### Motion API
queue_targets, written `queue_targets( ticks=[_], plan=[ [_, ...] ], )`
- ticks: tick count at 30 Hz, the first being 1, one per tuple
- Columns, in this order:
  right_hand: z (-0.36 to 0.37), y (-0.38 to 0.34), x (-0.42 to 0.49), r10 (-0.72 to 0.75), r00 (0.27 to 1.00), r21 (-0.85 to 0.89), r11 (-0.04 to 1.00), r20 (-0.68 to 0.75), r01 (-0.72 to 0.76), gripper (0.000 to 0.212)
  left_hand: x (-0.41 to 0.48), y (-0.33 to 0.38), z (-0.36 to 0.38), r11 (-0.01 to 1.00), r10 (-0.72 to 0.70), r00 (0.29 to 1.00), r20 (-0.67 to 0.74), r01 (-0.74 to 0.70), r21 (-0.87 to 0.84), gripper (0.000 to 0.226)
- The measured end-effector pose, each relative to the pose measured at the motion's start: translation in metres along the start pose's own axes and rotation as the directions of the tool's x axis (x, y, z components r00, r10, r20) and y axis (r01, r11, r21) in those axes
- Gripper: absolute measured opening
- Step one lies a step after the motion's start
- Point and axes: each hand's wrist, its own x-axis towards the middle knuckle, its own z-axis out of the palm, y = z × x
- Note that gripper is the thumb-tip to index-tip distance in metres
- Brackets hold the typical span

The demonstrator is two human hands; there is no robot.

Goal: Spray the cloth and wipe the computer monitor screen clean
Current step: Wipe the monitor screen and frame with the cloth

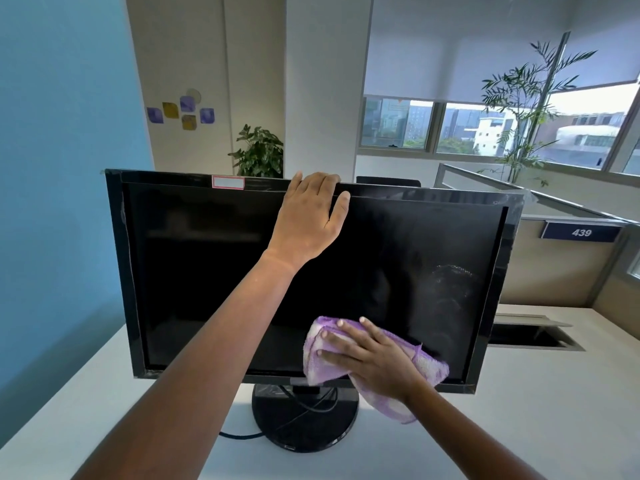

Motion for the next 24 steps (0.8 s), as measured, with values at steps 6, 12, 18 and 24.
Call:
queue_targets(
  ticks=[6,12,18,24],
  plan=[
    [-0.039,0.071,0.04,0.219,0.959,0.106,0.973,-0.178,-0.203,0.051,0.014,0.013,0.001,0.999,0.038,0.995,0.088,-0.037,-0.011,0.042],
    [-0.046,0.12,0.038,0.429,0.869,0.173,0.902,-0.245,-0.397,0.049,0.022,0.029,0.011,0.997,0.074,0.986,0.149,-0.072,-0.017,0.041],
    [-0.033,0.126,0.009,0.753,0.599,0.37,0.657,-0.274,-0.657,0.047,0.02,0.025,0.011,0.994,0.09,0.985,0.147,-0.079,-0.074,0.04],
    [-0.033,0.11,0.009,0.987,0.097,0.626,0.154,-0.125,-0.765,0.051,0.019,0.026,0.01,0.993,0.089,0.979,0.181,-0.073,-0.093,0.042]
  ],
)
